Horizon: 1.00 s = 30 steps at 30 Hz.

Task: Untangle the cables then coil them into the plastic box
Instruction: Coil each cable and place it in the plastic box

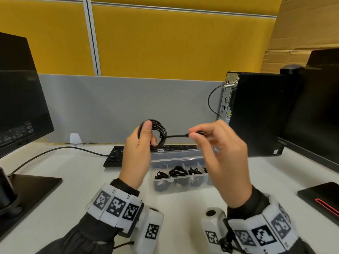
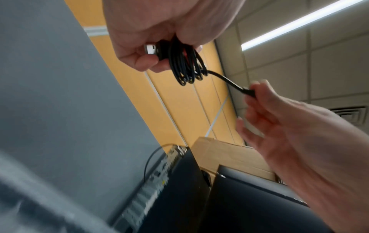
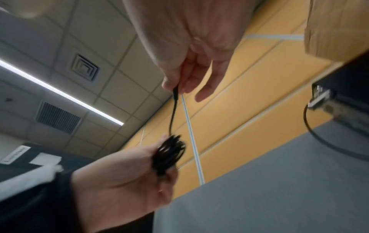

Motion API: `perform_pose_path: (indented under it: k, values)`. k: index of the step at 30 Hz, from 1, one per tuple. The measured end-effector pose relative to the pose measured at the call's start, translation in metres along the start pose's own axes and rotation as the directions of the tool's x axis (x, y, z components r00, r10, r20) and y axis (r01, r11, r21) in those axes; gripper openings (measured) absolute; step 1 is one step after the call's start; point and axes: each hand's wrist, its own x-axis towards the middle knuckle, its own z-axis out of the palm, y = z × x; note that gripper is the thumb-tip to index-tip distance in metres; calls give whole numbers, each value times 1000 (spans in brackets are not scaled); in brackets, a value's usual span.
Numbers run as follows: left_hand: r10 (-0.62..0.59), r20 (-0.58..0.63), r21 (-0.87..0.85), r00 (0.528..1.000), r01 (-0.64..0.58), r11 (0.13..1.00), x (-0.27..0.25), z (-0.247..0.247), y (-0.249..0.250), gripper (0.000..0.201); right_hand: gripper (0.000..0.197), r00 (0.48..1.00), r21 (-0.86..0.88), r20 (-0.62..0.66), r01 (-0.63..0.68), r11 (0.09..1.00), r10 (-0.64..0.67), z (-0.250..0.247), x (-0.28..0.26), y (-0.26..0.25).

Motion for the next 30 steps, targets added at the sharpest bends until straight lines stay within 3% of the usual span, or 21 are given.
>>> perform_pose_path:
  k: [3,5,8,11,14,17,21,25,28,30]
  values:
    - [49,-47,34,998,-47,998,7,-10,3,45,13,999,-76,23,45,996,-43,-6,6,6]
    - [71,-60,42,996,-69,997,7,-13,5,41,10,985,-106,172,1,994,18,-3,4,14]
    - [118,-36,65,992,-116,991,2,-9,8,39,9,841,-201,507,-99,975,190,3,-6,18]
    - [176,20,88,984,-177,980,-5,-1,14,33,8,762,-229,621,-46,972,182,9,-12,8]
    - [176,48,86,983,-180,980,-8,2,14,33,11,716,-50,665,-239,970,211,12,-12,-3]
    - [164,60,90,985,-169,982,-9,2,13,34,19,724,60,641,-376,925,253,11,-10,-7]
    - [111,48,59,993,-113,992,-4,-1,10,40,20,784,117,572,-370,922,242,9,-5,-5]
    - [-9,30,-34,1000,10,999,1,-3,9,44,25,765,155,615,-356,922,191,-6,5,-3]
    - [-44,9,-103,999,45,994,1,-4,13,45,29,760,48,630,-243,969,160,-18,10,-3]
    - [-62,-4,-139,998,61,988,0,-5,17,45,32,813,-133,566,-74,988,137,-23,10,3]
